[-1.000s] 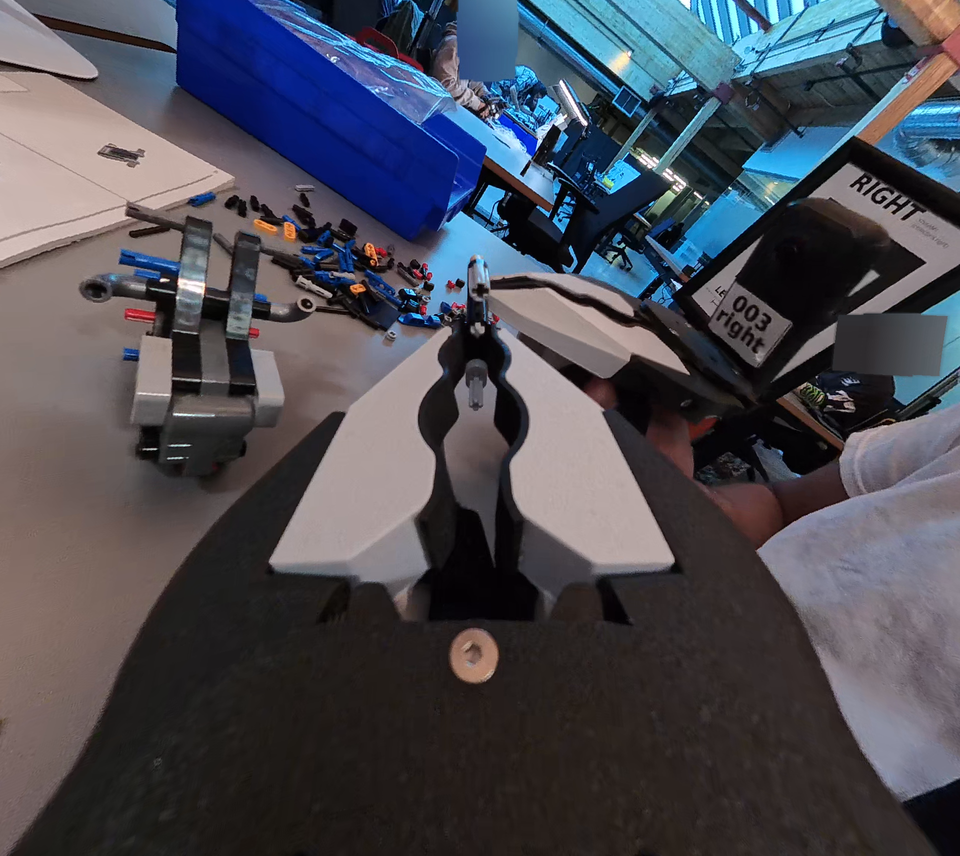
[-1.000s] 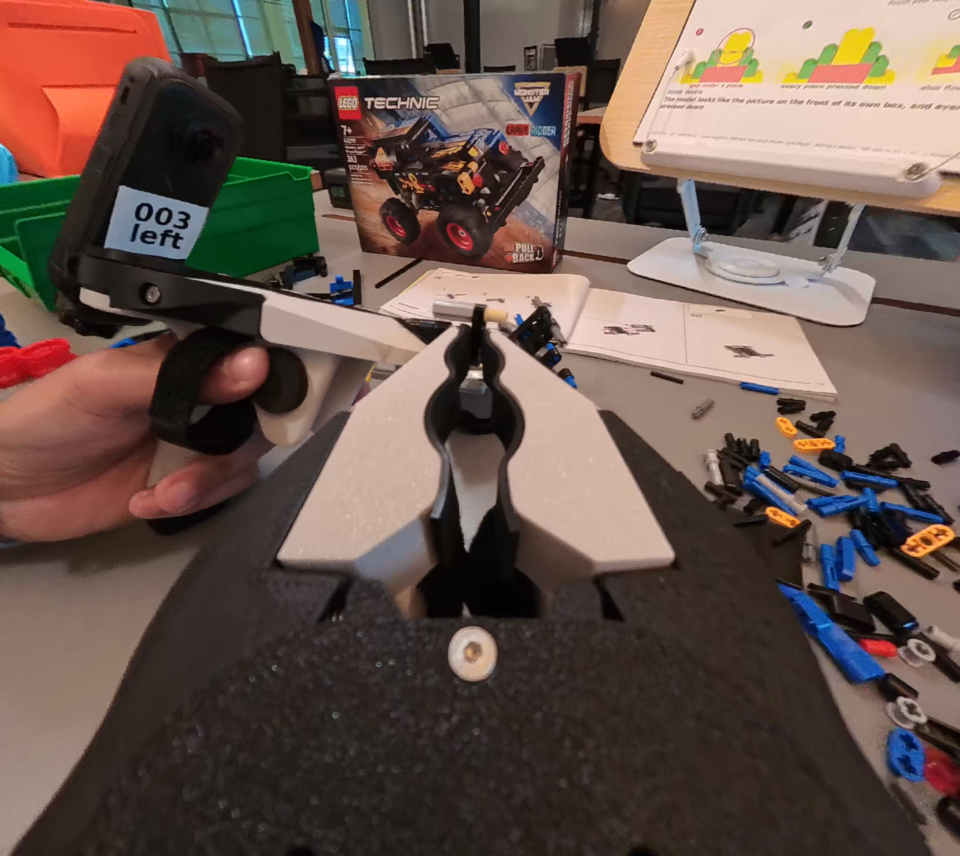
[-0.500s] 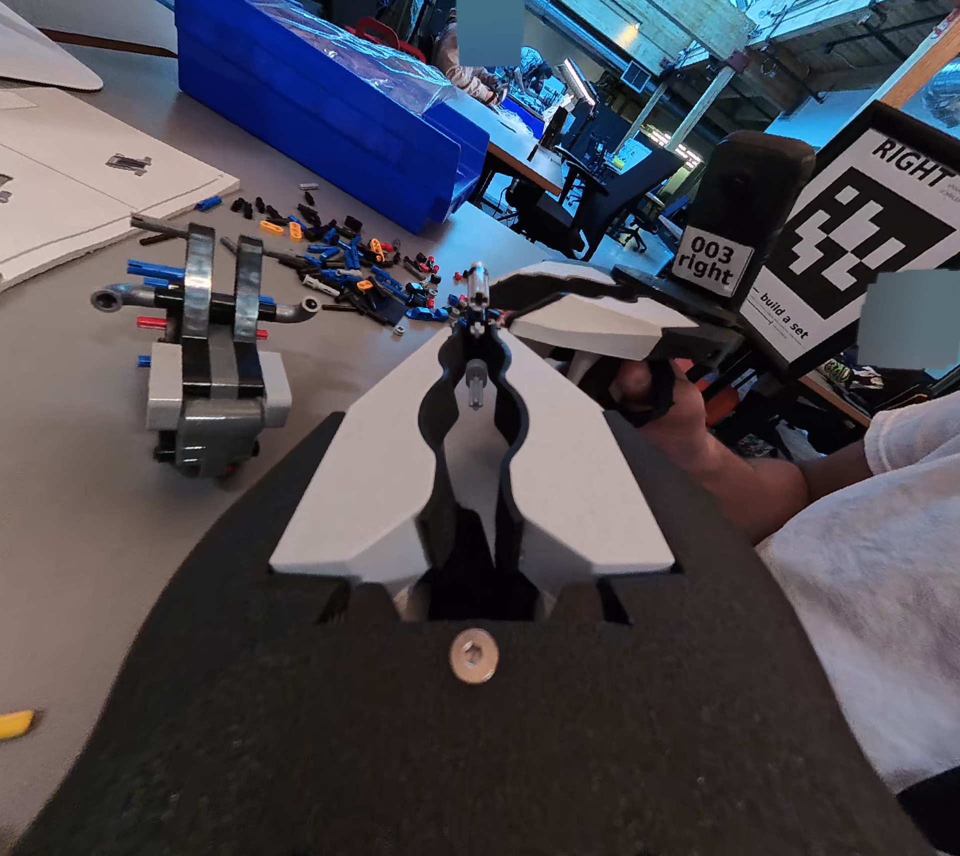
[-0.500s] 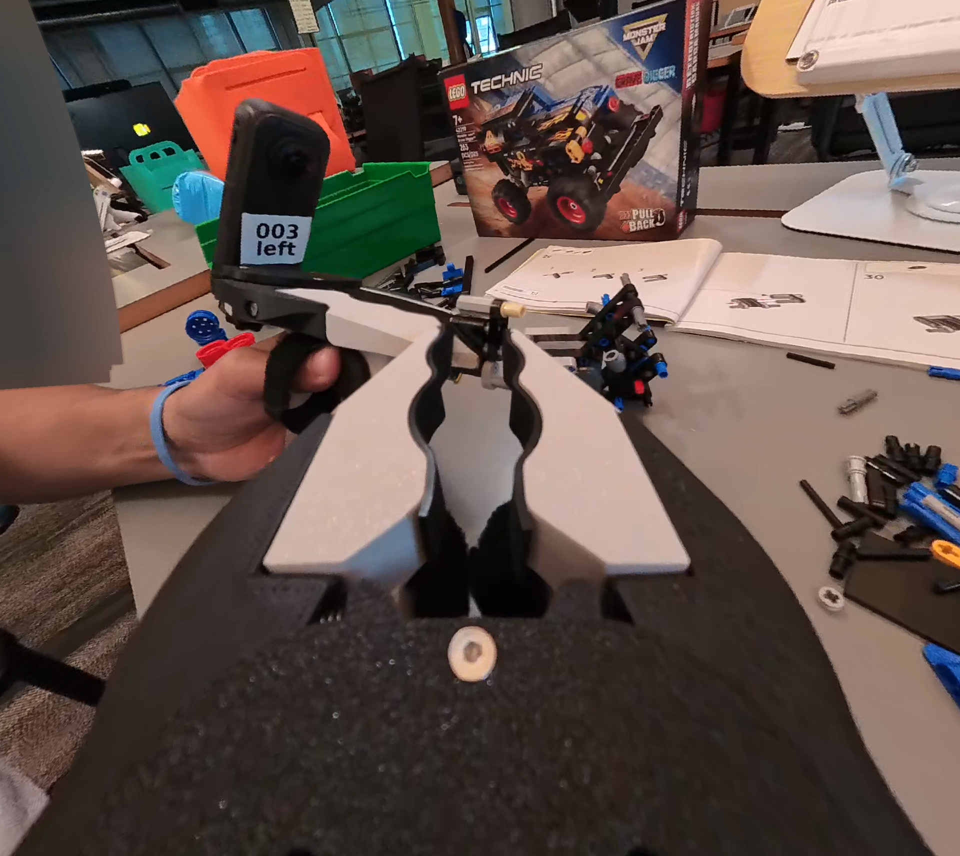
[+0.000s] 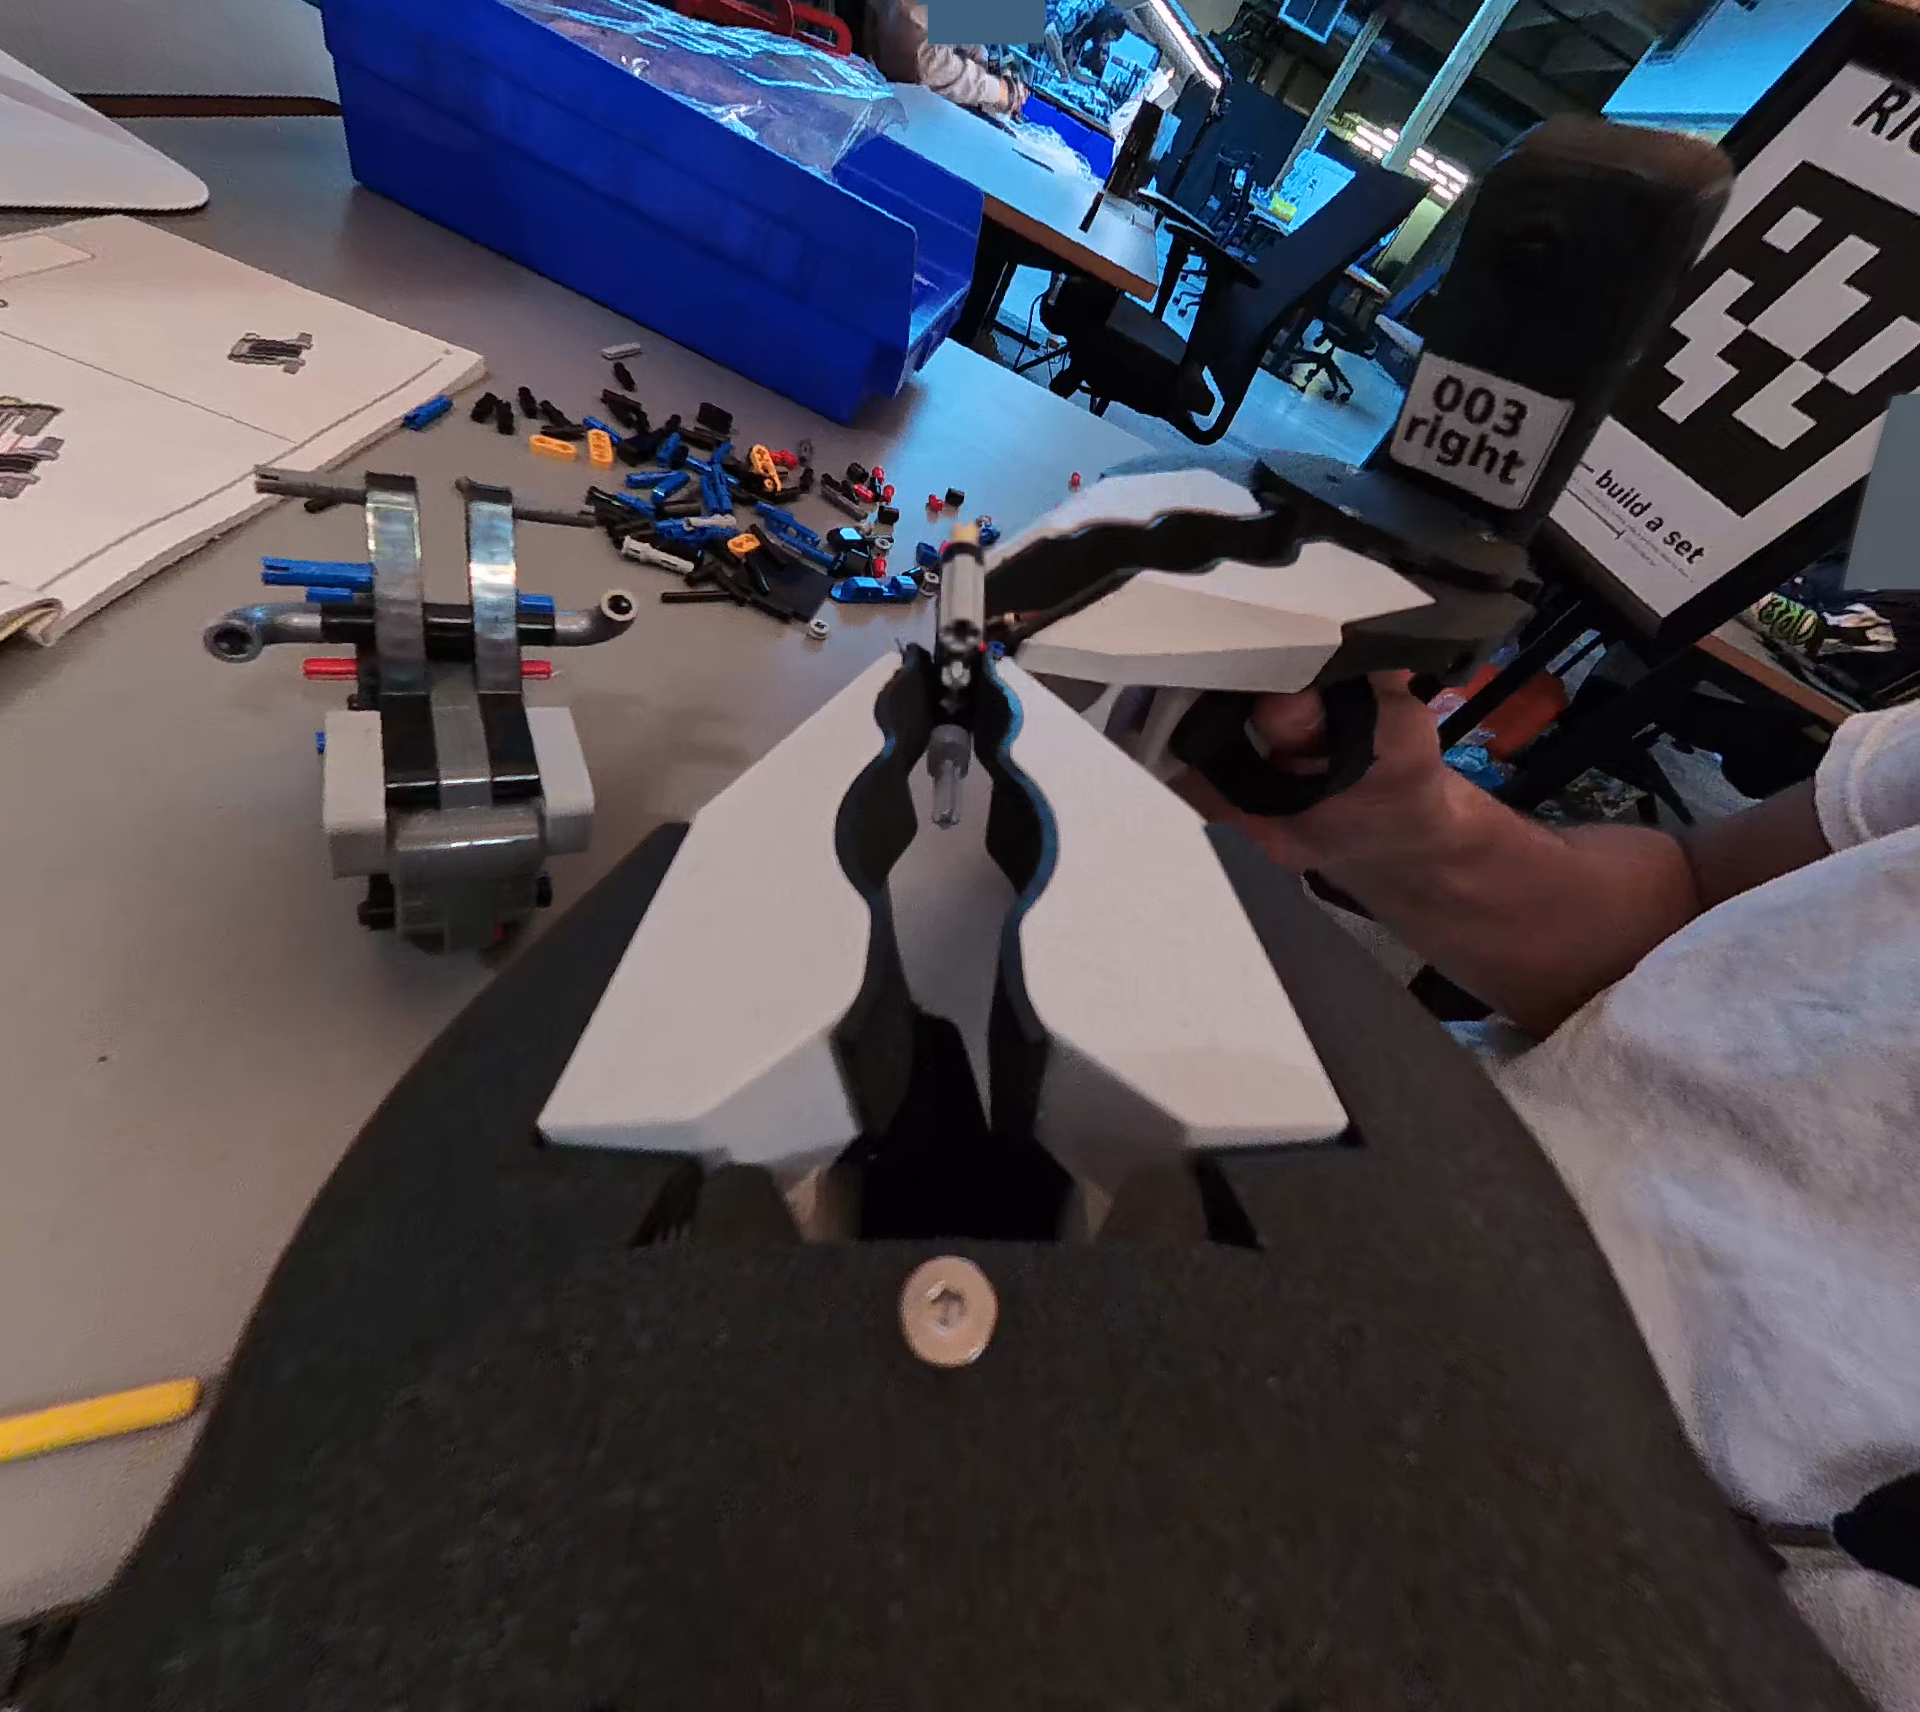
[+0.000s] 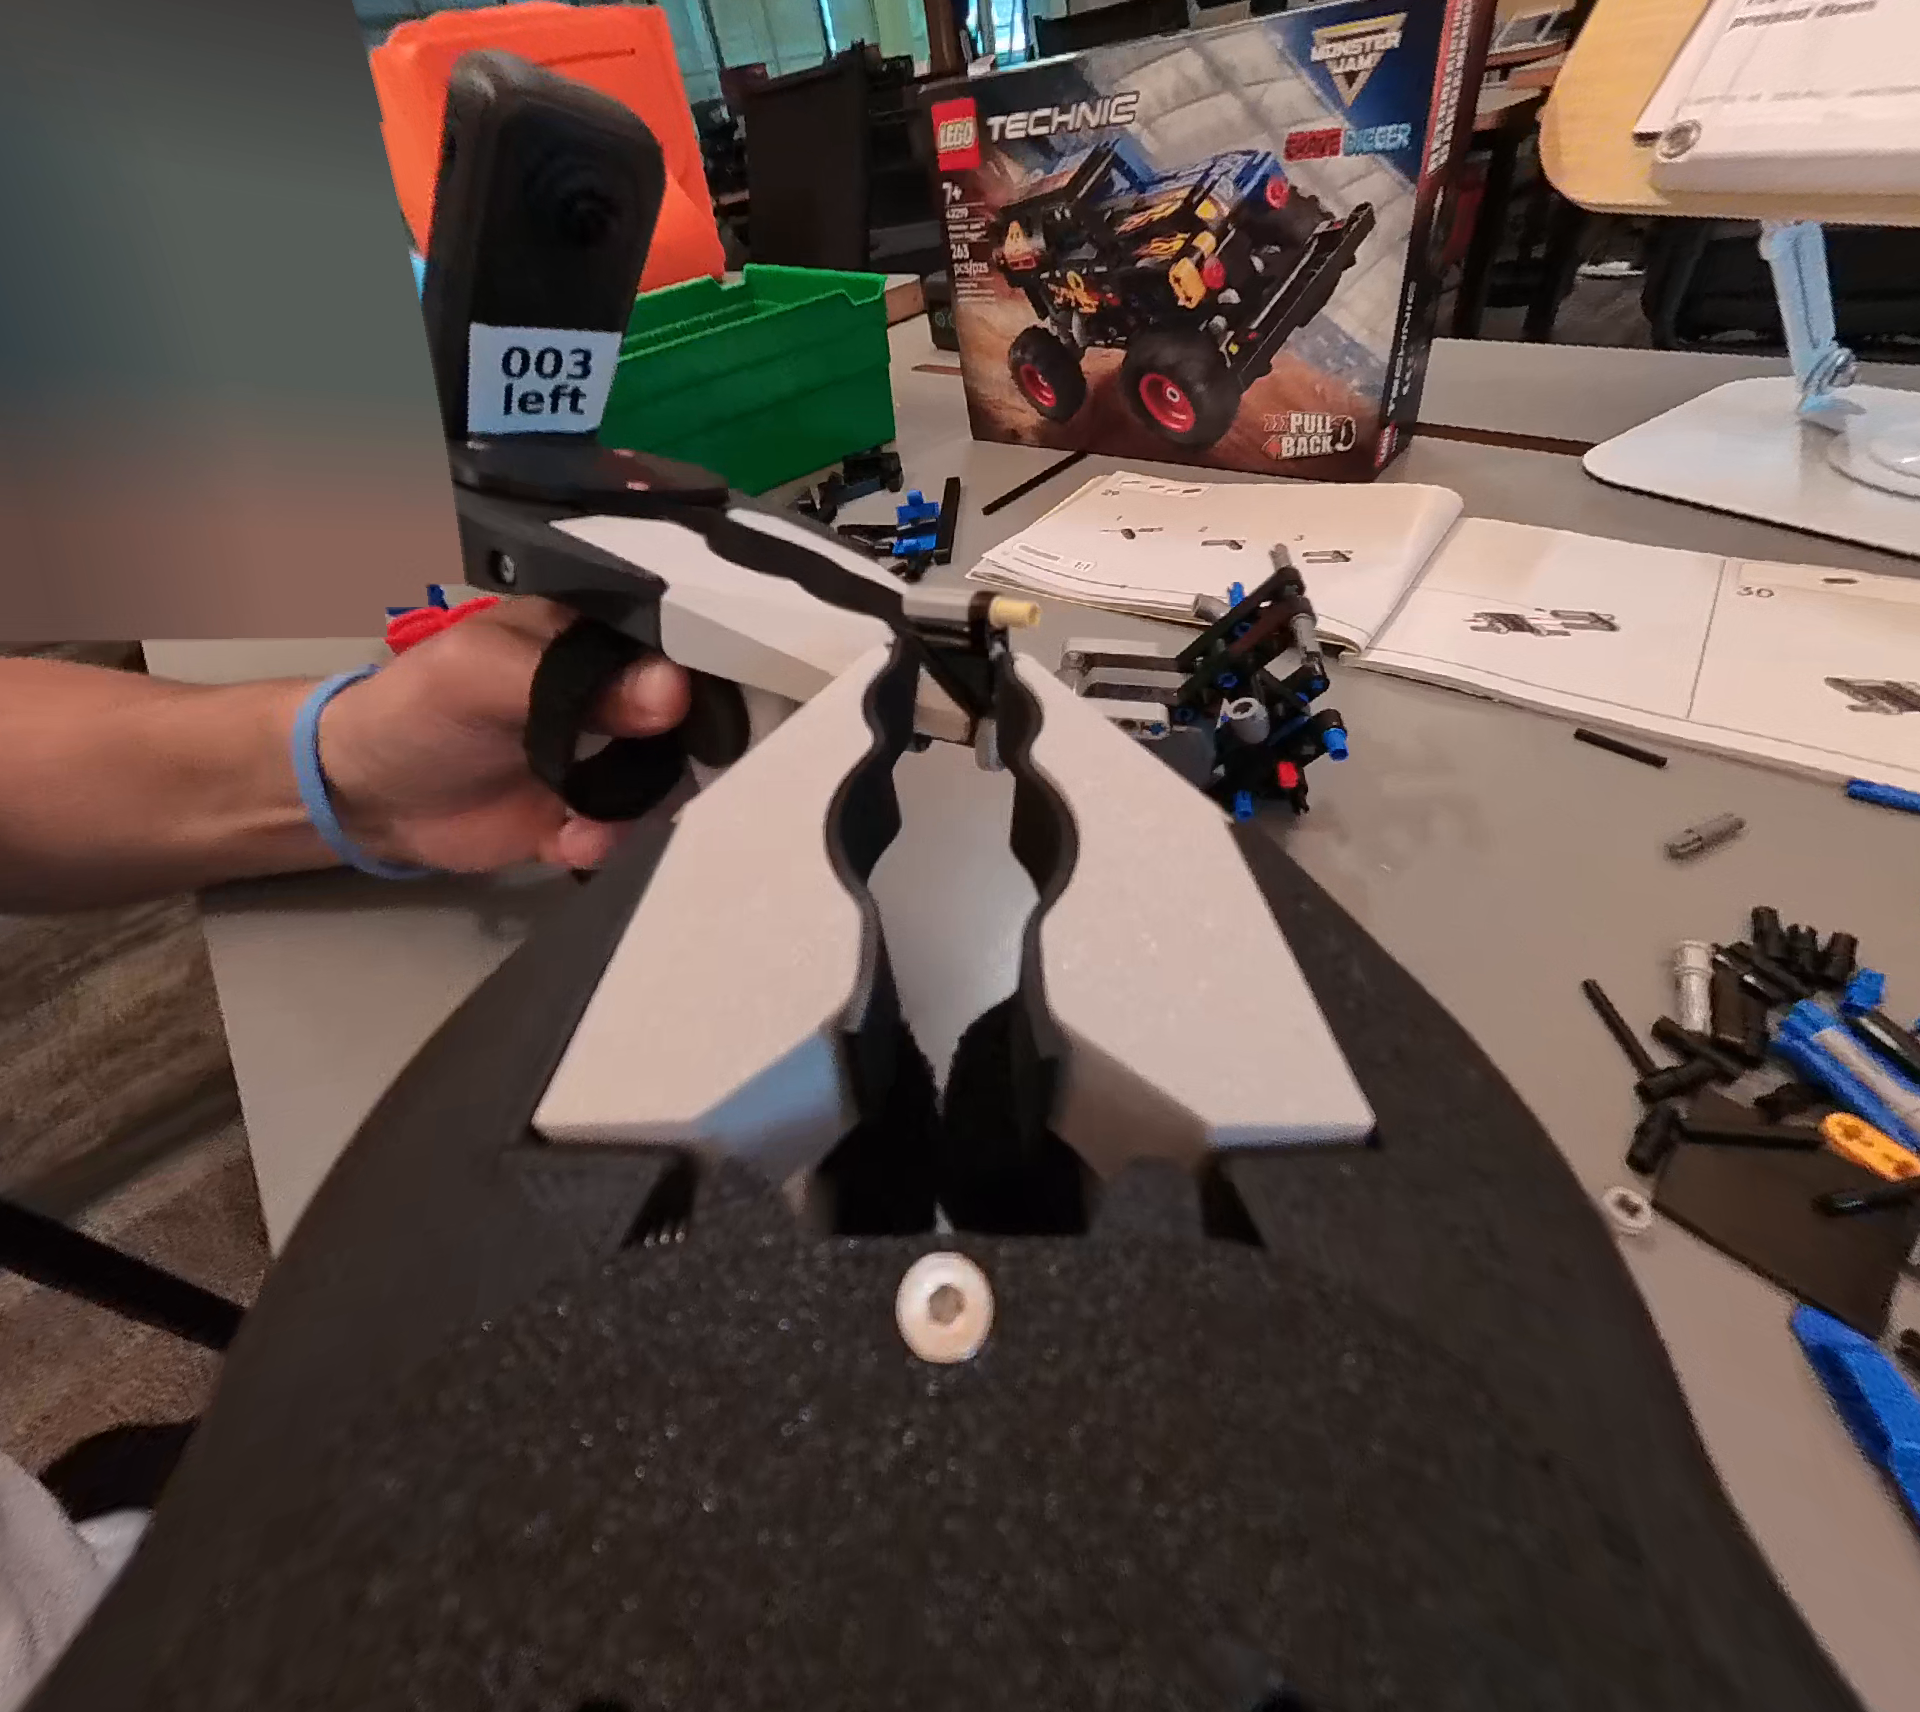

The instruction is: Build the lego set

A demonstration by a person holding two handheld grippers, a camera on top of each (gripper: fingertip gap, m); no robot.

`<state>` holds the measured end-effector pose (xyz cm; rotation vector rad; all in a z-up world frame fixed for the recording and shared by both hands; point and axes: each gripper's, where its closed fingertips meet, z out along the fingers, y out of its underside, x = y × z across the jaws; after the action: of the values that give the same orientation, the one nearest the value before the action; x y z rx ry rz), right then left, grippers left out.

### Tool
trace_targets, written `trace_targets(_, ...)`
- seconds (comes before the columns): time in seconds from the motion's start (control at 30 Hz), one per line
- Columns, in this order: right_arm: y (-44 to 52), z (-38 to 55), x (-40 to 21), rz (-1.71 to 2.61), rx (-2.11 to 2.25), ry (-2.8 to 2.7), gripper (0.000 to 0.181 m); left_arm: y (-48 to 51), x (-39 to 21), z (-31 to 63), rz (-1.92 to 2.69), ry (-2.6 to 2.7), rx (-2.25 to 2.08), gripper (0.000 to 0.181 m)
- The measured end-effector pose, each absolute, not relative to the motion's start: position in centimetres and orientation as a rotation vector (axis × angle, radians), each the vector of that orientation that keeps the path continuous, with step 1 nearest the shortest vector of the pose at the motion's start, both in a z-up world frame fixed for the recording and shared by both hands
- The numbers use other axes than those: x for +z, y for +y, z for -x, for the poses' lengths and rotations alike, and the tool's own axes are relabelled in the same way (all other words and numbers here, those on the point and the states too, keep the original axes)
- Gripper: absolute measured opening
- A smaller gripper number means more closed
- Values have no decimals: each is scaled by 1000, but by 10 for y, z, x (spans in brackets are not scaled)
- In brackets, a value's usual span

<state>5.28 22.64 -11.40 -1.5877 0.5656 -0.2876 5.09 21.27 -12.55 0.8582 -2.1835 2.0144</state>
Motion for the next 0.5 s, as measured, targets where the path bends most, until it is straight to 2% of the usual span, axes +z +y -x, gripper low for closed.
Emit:
trace_targets(0.2, 226, -52, -114, 1599, -249, 559, 15, 213, -126, -50, -827, -2209, 2001, 6)
trace_targets(0.37, 213, -47, -88, 1503, -153, 546, 20, 214, -102, -42, -744, -1977, 2075, 6)
trace_targets(0.5, 193, -50, -85, 1541, -143, 535, 18, 218, -90, -42, -756, -1807, 2079, 6)
